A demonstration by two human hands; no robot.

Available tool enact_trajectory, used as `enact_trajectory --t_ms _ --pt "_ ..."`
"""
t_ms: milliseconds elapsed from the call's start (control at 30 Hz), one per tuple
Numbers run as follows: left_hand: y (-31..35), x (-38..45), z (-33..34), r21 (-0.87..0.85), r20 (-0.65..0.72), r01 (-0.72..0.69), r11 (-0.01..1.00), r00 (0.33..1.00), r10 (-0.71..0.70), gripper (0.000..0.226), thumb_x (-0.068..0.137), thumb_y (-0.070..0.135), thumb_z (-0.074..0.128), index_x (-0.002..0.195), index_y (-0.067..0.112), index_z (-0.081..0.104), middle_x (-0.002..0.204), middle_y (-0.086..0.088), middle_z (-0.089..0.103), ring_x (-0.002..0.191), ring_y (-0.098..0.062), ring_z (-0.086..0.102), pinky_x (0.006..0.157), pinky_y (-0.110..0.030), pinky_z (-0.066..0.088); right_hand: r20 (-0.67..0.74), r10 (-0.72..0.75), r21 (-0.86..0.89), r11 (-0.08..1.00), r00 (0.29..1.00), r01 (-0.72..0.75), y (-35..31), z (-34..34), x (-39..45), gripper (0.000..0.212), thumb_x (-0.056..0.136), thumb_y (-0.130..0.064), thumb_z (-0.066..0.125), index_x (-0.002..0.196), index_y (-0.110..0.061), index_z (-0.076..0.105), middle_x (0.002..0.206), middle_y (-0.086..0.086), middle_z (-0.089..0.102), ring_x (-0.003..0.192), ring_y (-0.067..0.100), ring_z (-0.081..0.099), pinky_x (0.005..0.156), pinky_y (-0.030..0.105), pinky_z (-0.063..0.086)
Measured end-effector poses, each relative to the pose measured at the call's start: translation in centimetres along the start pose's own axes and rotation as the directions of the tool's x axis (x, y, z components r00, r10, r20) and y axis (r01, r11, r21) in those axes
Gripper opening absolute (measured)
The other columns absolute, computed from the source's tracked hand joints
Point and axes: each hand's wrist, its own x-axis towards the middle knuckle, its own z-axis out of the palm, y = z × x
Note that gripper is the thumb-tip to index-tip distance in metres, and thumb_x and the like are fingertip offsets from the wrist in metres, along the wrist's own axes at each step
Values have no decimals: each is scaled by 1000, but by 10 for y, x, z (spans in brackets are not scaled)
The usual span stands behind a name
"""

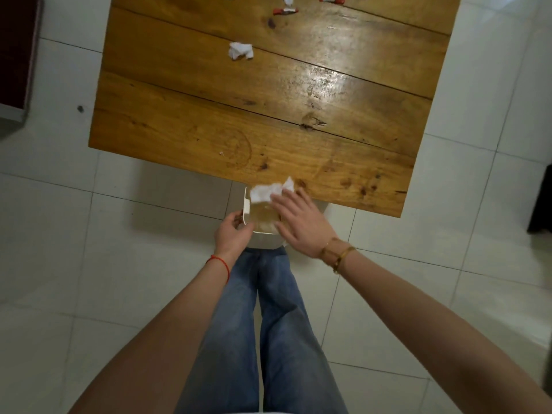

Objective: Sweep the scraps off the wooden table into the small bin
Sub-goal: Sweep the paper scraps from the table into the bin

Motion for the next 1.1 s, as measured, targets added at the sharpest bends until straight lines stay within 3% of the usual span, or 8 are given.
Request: enact_trajectory --t_ms 100,267,333,467,667,900,1033,1100 --pt "-4 -4 -4 14 -15 0 1000 1000 1 39 81 18 65 119 17 63 115 -1 69 104 -22 66 95 -38 52 8 -70 15 997 998 70 -14 9 -15 47 100 -40 27 136 -16 46 139 4 50 136 23 37 121 43 6" --pt "-6 -15 -20 36 -44 16 999 999 -15 41 77 18 63 118 15 65 110 -2 72 100 -21 67 92 -41 54 -128 12 95 995 992 0 -17 -9 -12 44 100 -37 30 132 -14 49 135 4 52 131 22 40 120 40 11" --pt "-7 -23 -31 49 -64 9 999 998 -5 39 77 18 63 116 15 65 108 -1 72 95 -18 66 84 -33 56 -181 47 127 992 982 -24 -17 -23 -6 42 100 -36 32 132 -14 49 135 5 52 130 23 41 119 41 14" --pt "0 -46 -57 56 -107 -72 996 991 77 36 76 16 64 111 21 66 92 10 67 78 -1 61 57 -5 42 -250 72 137 990 966 -39 -22 -51 2 41 100 -33 36 132 -12 49 135 7 52 130 25 41 117 42 22" --pt "30 -62 -93 -9 -129 -138 990 982 135 35 76 17 64 111 22 65 96 5 68 87 -12 66 82 -35 58 -300 91 175 984 950 -39 -39 -88 15 40 100 -33 36 133 -14 47 137 5 50 130 22 39 115 43 26" --pt "37 -45 -110 27 -95 -126 992 987 128 31 70 20 64 99 30 63 92 9 69 86 -11 67 82 -37 58 -258 154 213 972 954 -99 -34 -116 61 47 101 -33 35 144 -14 36 150 7 36 140 25 28 118 44 21" --pt "29 -26 -116 53 -54 -81 995 995 84 42 71 19 65 113 20 65 98 5 68 89 -13 64 85 -37 57 -244 225 218 961 943 -173 -23 -132 108 50 101 -34 33 147 -15 30 155 7 28 144 25 22 119 42 17" --pt "26 -16 -120 49 -40 -73 996 996 75 44 73 17 65 117 17 65 102 4 68 90 -13 63 78 -29 56 -225 256 214 954 940 -209 -17 -137 134 51 101 -35 32 148 -16 27 157 6 24 145 26 19 119 42 16"
